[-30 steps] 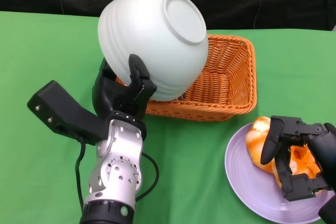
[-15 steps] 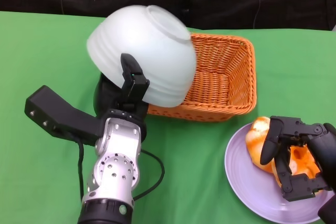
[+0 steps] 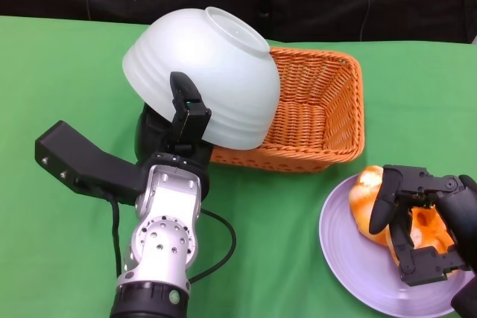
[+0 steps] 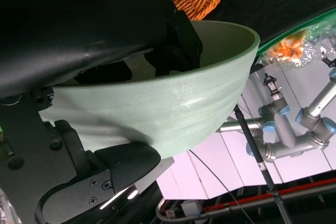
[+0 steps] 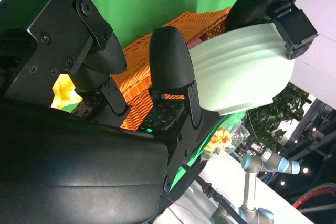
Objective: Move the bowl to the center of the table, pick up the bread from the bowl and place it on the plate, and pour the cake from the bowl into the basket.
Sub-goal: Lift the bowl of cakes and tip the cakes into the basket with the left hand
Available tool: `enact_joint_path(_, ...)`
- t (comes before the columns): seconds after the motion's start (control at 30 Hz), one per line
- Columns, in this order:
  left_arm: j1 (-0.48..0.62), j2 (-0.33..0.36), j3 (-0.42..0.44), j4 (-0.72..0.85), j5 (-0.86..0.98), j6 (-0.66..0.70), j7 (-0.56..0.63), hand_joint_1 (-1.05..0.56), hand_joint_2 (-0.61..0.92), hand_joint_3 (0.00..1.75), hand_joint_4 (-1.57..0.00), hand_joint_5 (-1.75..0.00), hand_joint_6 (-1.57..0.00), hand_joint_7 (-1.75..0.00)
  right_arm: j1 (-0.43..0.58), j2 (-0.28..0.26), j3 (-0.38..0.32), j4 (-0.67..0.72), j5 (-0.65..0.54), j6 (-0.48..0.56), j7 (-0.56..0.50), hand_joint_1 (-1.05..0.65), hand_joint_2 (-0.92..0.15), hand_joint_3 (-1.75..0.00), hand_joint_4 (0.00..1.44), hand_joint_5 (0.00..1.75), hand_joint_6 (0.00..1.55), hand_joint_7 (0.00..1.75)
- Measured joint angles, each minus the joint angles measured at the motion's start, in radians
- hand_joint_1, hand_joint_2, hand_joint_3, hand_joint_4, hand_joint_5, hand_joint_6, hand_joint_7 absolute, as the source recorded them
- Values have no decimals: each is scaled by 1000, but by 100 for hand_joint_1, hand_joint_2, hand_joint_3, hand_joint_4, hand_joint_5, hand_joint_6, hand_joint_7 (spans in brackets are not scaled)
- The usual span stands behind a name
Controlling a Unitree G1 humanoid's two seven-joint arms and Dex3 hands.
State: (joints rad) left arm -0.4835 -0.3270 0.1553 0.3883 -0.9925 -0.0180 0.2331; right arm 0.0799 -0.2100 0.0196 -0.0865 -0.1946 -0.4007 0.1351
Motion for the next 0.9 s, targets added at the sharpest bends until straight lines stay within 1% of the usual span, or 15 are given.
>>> enact_joint_path(0.23,0,0,-35,-35,0,16,-1,-30,32,161,-109,-175,-79,-175,0,0,0,0,0,0,0,41,-22,-167,102,175,89,150)
enact_joint_path(0.43,1,0,-65,-88,-2,32,-28,-31,29,165,-110,-175,-85,-175,0,0,1,0,0,0,0,43,-22,-167,102,175,89,150)
enact_joint_path(0.63,3,-1,-116,-165,-12,45,-95,-31,27,172,-112,-175,-85,-175,0,0,1,2,0,0,1,43,-22,-166,101,175,88,149)
enact_joint_path(0.77,6,-2,-143,-195,-23,48,-164,-33,27,173,-111,-175,-87,-175,0,0,1,3,0,0,3,42,-22,-165,102,175,88,149)
enact_joint_path(0.9,10,-2,-149,-198,-42,62,-246,-34,25,170,-110,-175,-87,-175,0,-1,1,3,0,0,3,42,-22,-165,102,175,88,148)
